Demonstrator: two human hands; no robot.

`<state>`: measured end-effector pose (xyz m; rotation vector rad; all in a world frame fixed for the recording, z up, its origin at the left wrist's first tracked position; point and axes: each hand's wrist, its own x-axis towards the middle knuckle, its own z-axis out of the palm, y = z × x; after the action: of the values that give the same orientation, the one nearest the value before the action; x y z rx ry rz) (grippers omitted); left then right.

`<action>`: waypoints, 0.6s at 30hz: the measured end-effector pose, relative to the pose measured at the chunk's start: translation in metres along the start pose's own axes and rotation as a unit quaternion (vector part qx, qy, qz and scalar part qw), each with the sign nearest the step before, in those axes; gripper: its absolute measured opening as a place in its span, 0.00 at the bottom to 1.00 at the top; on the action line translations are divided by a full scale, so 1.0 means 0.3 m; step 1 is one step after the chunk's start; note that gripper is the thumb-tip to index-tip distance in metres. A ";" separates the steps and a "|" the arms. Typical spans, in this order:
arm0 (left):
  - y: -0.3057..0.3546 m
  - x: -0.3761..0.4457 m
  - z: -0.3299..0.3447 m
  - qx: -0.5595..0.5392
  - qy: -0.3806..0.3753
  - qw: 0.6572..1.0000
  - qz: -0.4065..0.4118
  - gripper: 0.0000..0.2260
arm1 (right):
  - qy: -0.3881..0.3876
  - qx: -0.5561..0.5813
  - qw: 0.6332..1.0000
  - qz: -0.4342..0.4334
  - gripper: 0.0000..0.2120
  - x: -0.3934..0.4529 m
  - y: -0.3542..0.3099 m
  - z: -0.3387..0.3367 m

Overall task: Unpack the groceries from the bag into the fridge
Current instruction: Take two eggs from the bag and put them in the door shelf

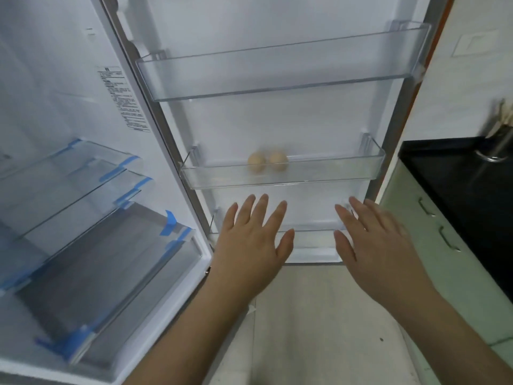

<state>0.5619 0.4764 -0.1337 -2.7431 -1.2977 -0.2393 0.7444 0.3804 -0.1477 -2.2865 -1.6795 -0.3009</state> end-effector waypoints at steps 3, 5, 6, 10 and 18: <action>0.039 -0.054 -0.023 0.012 0.008 1.000 0.011 0.29 | 0.001 0.015 1.000 0.000 0.30 -0.063 -0.005 -0.015; 0.049 -0.078 -0.037 0.024 0.013 0.999 0.025 0.29 | -0.001 0.016 1.000 0.001 0.32 -0.097 -0.009 -0.031; 0.052 -0.090 -0.044 0.026 0.016 0.999 0.030 0.29 | -0.003 0.013 1.000 0.003 0.31 -0.115 -0.012 -0.039; 0.064 -0.122 -0.065 0.028 0.034 0.997 0.059 0.26 | -0.003 -0.012 1.000 0.024 0.28 -0.205 -0.037 -0.075; -0.060 -0.189 -0.101 -0.017 0.051 0.992 0.110 0.29 | 0.058 -0.019 0.994 0.092 0.26 -0.336 -0.121 -0.149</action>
<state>0.5094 0.4401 -0.1140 -2.8306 -0.9664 -0.3795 0.6798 0.2849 -0.1356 -2.3811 -1.4079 -0.4194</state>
